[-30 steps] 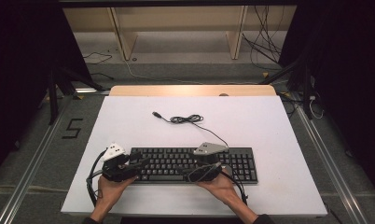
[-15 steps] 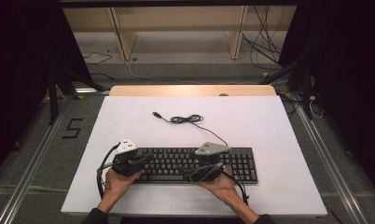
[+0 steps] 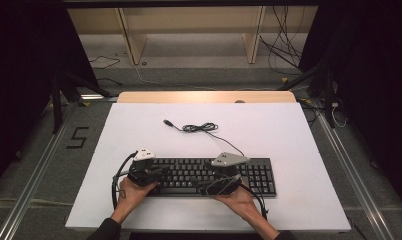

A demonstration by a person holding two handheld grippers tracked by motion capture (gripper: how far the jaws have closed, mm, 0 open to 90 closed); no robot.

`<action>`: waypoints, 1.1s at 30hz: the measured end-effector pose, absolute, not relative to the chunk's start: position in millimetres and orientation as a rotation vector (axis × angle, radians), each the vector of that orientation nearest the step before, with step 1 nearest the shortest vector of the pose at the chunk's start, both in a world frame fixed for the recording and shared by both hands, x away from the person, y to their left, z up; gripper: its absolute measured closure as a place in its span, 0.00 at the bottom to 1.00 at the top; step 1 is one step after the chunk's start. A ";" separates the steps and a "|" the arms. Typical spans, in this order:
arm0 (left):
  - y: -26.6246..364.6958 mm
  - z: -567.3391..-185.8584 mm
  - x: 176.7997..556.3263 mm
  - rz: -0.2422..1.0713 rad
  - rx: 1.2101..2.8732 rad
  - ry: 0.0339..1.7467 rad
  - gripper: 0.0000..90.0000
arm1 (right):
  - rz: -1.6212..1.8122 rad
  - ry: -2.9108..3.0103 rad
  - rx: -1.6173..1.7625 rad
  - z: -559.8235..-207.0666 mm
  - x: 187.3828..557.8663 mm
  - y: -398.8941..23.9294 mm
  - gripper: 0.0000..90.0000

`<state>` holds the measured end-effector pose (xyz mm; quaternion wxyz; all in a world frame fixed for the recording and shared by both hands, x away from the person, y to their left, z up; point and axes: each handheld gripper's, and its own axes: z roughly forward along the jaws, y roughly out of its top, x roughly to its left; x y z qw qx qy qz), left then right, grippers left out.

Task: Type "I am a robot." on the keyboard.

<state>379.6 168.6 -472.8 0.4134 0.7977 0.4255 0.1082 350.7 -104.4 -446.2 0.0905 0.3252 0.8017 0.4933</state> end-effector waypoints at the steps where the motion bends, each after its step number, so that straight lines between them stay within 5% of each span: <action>1: 168.5 -473.4 379.9 0.271 2.015 1.069 0.99 | 1.468 2.382 0.966 -446.0 350.5 -104.6 0.27; 22: 165.2 -477.7 378.1 0.294 2.021 1.074 0.99 | 1.470 2.365 0.960 -444.2 348.6 -107.7 0.26; 33: 184.3 -459.4 367.9 0.288 1.893 1.074 0.74 | 1.454 2.347 0.983 -444.8 354.8 -113.2 0.32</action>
